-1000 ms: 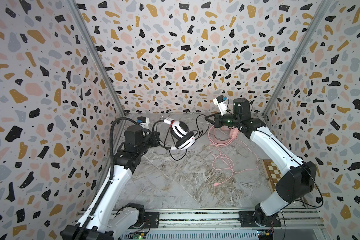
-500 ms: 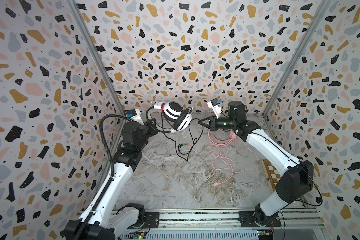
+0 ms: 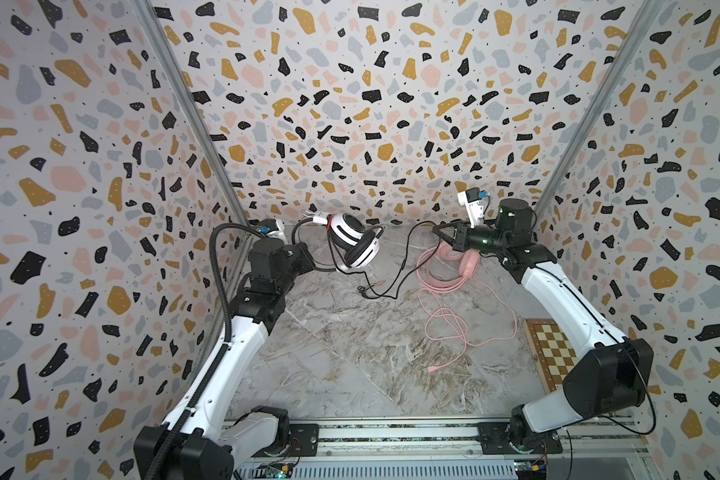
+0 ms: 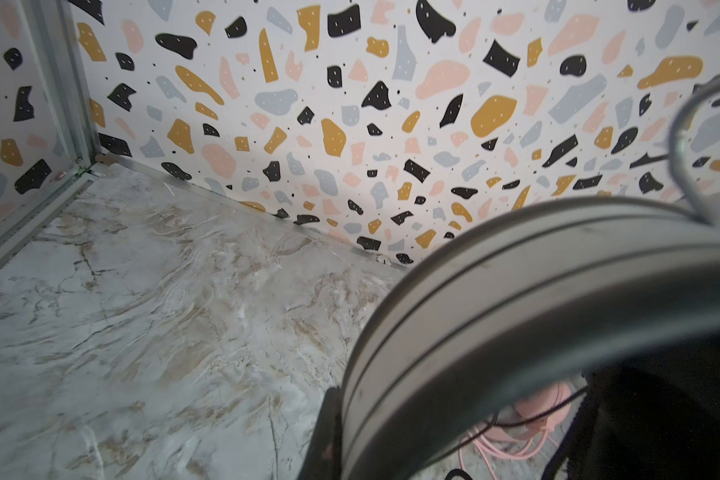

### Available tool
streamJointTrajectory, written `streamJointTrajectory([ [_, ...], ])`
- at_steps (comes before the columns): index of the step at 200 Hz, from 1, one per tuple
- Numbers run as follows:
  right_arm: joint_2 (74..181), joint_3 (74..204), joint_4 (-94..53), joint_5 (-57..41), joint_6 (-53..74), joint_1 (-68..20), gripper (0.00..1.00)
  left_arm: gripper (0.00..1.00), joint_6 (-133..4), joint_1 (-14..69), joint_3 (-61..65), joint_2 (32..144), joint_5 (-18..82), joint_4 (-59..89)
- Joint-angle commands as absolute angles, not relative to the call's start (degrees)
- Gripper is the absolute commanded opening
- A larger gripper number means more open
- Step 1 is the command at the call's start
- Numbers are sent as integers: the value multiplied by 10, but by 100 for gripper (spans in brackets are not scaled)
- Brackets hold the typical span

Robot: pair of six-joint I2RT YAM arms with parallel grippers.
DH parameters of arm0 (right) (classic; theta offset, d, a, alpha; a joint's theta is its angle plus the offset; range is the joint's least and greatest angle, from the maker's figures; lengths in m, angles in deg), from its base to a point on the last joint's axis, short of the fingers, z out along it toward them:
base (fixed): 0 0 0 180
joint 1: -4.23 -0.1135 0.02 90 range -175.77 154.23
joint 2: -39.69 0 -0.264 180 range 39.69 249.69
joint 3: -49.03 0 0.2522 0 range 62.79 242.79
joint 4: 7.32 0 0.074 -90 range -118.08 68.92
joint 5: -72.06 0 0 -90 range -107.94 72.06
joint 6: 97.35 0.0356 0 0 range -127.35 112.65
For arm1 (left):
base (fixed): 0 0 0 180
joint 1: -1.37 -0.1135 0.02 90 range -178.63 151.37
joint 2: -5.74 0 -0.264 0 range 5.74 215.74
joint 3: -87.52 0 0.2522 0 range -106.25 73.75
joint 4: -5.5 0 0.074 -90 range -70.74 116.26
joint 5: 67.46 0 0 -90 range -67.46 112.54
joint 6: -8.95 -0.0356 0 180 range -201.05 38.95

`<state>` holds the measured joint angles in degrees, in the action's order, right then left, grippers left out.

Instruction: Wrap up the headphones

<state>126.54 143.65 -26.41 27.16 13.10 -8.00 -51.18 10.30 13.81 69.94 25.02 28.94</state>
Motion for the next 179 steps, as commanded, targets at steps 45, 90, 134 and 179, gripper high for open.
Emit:
streamJointTrajectory([
  [45, 1320, 1479, -246, 207, 116, -36, 0, 0, -615, 91, 102, 690, 439, 354],
  [90, 1388, 1581, -253, 187, 113, -36, 0, 0, -697, 91, 118, 694, 530, 465],
  [134, 1500, 1812, -307, 170, 123, -86, 0, 0, -675, 96, 204, 664, 544, 412],
  [179, 1602, 2030, -353, 137, 117, -143, 0, 0, -657, 176, 235, 668, 497, 393],
])
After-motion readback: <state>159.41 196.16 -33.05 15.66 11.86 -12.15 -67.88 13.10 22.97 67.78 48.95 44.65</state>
